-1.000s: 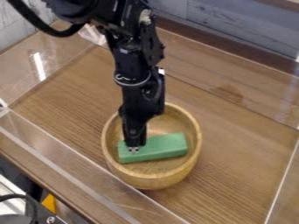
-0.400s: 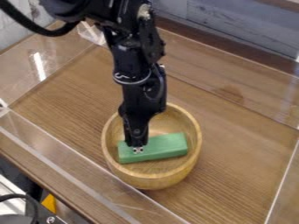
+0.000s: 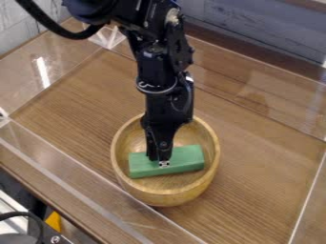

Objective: Remove the green block from inside the brown bowl and put it on the table

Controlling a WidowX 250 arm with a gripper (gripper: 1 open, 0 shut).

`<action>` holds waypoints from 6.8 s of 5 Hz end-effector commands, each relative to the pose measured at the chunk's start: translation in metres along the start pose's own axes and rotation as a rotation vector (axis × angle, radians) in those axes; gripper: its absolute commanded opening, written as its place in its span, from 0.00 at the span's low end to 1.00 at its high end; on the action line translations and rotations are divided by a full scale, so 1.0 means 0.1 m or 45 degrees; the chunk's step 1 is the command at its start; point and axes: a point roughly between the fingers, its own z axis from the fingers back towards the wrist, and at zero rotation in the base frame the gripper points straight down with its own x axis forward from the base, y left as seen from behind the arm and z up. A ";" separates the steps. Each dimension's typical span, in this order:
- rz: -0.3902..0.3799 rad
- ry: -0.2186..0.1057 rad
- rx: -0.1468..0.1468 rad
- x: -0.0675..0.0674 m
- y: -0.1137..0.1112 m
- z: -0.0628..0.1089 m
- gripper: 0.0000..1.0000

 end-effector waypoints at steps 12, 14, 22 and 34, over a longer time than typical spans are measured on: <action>0.205 -0.013 -0.039 -0.06 -0.07 0.03 1.00; 0.300 -0.020 -0.039 -0.05 0.08 0.03 1.00; 0.338 -0.055 -0.056 -0.06 0.07 0.09 0.00; 0.932 -0.166 0.069 -0.81 0.71 0.21 0.00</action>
